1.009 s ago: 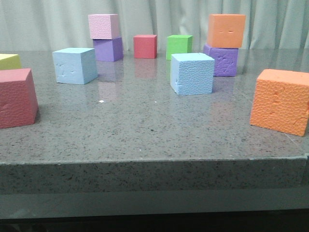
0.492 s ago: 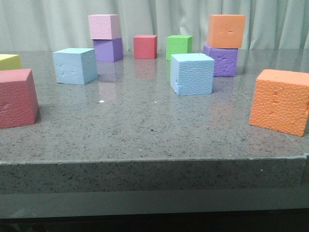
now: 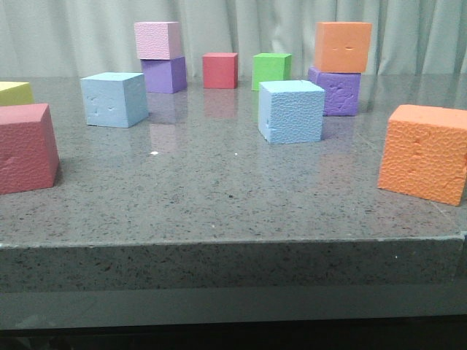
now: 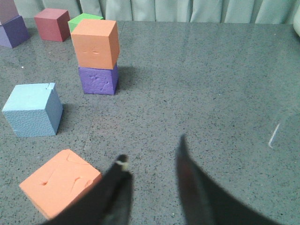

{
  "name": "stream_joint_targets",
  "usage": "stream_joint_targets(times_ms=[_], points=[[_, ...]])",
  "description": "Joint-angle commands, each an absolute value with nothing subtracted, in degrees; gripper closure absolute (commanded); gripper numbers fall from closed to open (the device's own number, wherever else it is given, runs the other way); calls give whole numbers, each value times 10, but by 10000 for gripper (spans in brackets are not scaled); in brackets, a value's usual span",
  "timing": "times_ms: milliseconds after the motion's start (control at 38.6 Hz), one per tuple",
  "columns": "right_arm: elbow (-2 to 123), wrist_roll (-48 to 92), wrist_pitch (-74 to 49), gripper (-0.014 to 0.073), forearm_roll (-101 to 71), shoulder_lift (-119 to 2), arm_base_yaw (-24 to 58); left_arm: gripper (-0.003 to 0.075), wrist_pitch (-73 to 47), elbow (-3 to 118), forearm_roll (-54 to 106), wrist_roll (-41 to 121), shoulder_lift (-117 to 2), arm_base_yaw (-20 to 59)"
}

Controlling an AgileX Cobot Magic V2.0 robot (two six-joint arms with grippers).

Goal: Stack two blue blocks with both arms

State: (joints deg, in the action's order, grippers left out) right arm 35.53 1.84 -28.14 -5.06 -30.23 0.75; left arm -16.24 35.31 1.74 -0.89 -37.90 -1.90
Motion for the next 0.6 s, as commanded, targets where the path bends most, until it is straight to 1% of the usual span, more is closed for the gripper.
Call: stream_joint_targets(times_ms=[0, 52, 104, 181, 388, 569], points=[[376, 19, -240, 81, -49, -307, 5, 79, -123, 374, 21, -13, -380, -20], [376, 19, -240, -21, -49, -307, 5, 15, -123, 374, 21, -13, -380, -20], [375, 19, -240, -71, -48, -307, 5, 29, -123, 374, 21, -13, -380, -20], [375, 19, -236, -48, -48, -307, 5, 45, -123, 374, 21, -13, -380, -20], [380, 19, -199, -48, -62, -315, 9, 48, -123, 374, 21, -13, -380, -20], [418, 19, -205, -48, -77, -392, 22, 48, -123, 374, 21, -13, -380, -20]])
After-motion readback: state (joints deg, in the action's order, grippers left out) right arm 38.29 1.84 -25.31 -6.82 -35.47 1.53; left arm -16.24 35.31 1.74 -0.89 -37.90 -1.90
